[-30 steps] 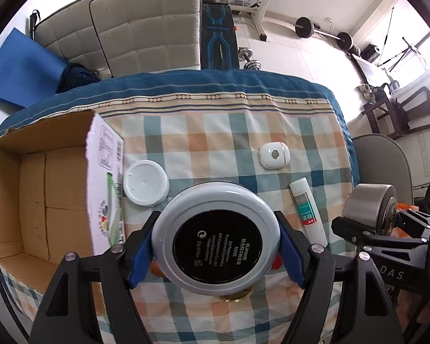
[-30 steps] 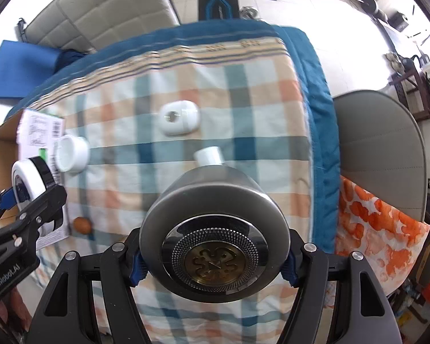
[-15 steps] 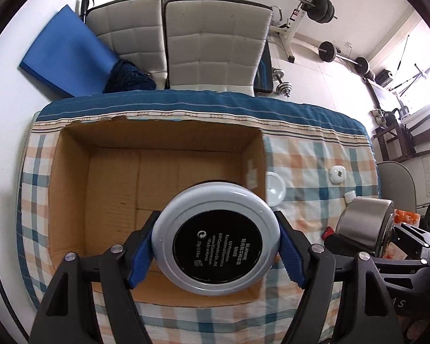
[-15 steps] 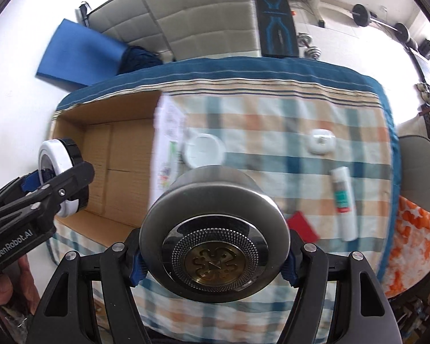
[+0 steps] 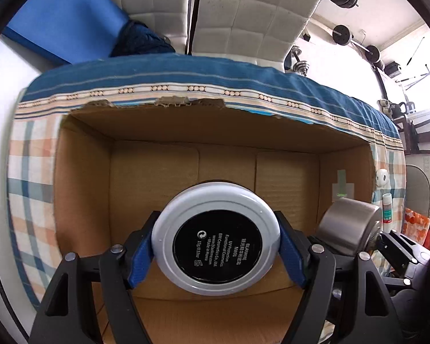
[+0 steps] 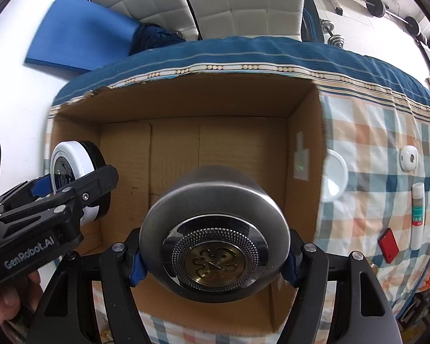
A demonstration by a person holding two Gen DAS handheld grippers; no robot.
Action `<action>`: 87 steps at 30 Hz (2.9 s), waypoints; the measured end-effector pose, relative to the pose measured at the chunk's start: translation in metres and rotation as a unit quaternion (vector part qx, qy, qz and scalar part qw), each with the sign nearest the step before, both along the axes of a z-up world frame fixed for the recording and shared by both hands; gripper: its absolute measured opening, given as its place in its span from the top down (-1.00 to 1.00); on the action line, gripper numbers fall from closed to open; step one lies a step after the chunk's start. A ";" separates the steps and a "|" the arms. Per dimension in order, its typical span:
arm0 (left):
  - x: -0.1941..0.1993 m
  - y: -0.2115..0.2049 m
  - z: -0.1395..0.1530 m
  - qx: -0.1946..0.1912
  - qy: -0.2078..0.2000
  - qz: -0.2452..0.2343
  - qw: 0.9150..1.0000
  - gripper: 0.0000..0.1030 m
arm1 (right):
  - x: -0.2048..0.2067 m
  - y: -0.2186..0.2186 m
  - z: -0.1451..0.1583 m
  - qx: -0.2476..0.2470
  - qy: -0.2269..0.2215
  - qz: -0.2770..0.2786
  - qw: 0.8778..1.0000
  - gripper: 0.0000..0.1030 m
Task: Organize rigid objects
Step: 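Carry both containers into the cardboard box and open both grippers, then withdraw both grippers from the box toward the remaining objects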
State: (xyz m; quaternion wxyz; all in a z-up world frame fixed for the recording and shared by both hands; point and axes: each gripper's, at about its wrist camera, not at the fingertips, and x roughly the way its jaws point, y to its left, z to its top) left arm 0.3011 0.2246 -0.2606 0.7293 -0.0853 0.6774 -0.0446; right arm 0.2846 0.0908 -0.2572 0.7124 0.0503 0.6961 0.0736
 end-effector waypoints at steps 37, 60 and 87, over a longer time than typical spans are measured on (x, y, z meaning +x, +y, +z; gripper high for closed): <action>0.022 0.012 -0.036 -0.014 0.073 -0.018 0.997 -1.00 | 0.058 0.025 -0.096 -0.049 0.070 -0.034 0.996 -1.00; -0.121 0.052 0.137 0.089 -0.141 0.029 0.986 -1.00 | -0.086 0.013 0.059 -0.058 -0.069 -0.017 0.996 -1.00; -0.119 -0.224 0.159 0.035 -0.182 -0.068 0.980 -1.00 | -0.139 -0.246 0.145 -0.035 -0.102 -0.075 0.991 -1.00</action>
